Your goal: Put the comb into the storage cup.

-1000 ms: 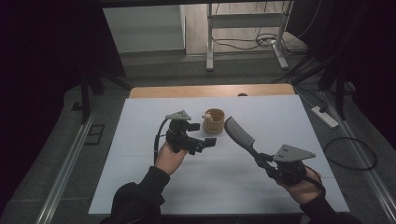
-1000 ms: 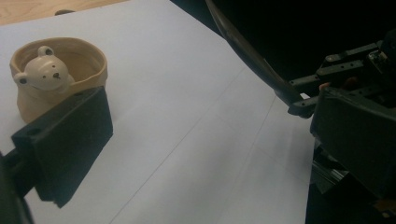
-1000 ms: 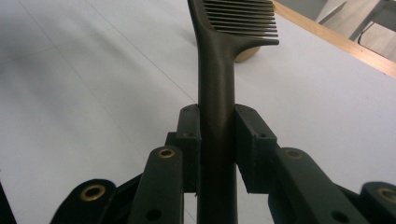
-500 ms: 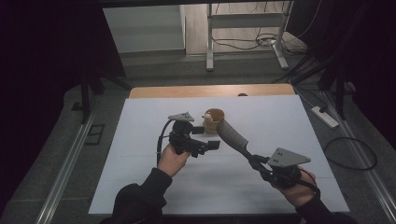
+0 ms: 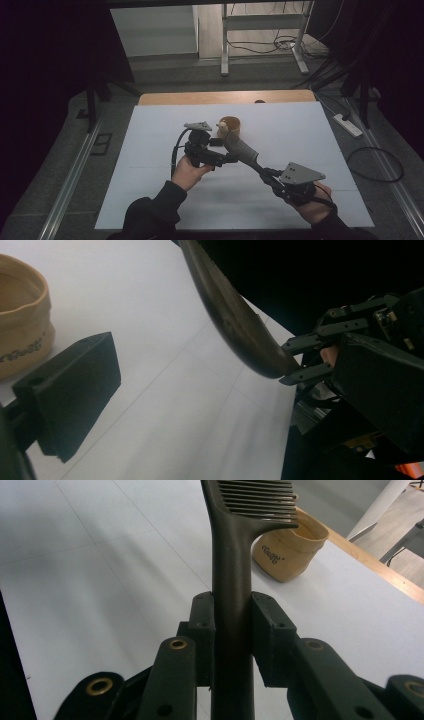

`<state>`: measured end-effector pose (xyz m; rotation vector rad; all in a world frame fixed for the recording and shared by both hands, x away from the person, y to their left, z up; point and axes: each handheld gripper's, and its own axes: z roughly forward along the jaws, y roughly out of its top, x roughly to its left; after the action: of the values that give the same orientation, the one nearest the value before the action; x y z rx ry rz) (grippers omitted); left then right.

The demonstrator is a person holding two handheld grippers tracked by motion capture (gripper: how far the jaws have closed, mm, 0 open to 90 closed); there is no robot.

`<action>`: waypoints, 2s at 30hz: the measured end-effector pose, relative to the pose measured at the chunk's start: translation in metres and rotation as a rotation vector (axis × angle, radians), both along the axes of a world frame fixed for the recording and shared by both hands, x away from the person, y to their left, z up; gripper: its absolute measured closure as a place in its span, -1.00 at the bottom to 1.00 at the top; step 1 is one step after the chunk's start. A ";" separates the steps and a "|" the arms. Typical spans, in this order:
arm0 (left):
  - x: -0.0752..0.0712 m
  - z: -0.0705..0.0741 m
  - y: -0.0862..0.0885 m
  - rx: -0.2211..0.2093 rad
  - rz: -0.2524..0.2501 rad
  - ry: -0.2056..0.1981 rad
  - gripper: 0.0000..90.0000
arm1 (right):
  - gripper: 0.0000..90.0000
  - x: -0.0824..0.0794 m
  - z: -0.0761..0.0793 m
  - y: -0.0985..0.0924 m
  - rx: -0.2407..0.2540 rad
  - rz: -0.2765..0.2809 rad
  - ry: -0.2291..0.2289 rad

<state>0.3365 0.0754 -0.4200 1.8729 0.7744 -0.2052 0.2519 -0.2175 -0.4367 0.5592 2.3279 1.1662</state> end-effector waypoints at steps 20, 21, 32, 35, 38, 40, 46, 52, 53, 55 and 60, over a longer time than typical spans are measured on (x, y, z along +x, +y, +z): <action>0.000 0.002 0.002 -0.060 -0.064 0.101 -0.22 | 0.61 -0.005 0.000 0.005 -0.010 0.002 -0.043; 0.000 0.002 0.003 -0.062 -0.066 0.108 -0.15 | 0.61 -0.005 0.000 0.005 -0.010 0.000 -0.045; 0.002 -0.001 0.004 -0.098 -0.073 0.181 0.60 | 0.61 -0.005 -0.001 0.006 -0.020 0.000 -0.055; 0.001 -0.002 0.005 -0.118 -0.075 0.199 0.67 | 0.61 -0.005 -0.002 0.007 -0.029 0.000 -0.059; 0.002 -0.004 0.005 -0.168 -0.090 0.240 0.78 | 0.61 -0.005 -0.004 0.008 -0.040 -0.004 -0.073; 0.002 -0.005 0.004 -0.179 -0.092 0.249 0.82 | 0.60 -0.004 -0.004 0.009 -0.052 -0.006 -0.084; 0.001 -0.004 0.005 -0.189 -0.093 0.251 0.84 | 0.59 -0.003 -0.005 0.008 -0.048 -0.004 -0.084; -0.003 0.002 0.004 -0.166 -0.081 0.195 0.84 | 0.49 -0.002 -0.004 0.007 -0.012 -0.014 -0.049; -0.004 0.003 0.005 -0.167 -0.075 0.191 0.84 | 0.47 -0.002 -0.004 0.007 -0.009 -0.016 -0.047; -0.004 0.004 0.005 -0.160 -0.073 0.180 0.84 | 0.40 -0.002 -0.003 0.007 -0.007 -0.014 -0.044; -0.004 0.005 0.007 -0.143 -0.059 0.158 0.84 | 0.24 0.000 -0.004 0.007 0.001 -0.014 -0.021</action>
<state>0.3321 0.0824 -0.4148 1.7599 0.7900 -0.4394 0.2517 -0.2102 -0.4402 0.5601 2.3018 1.1609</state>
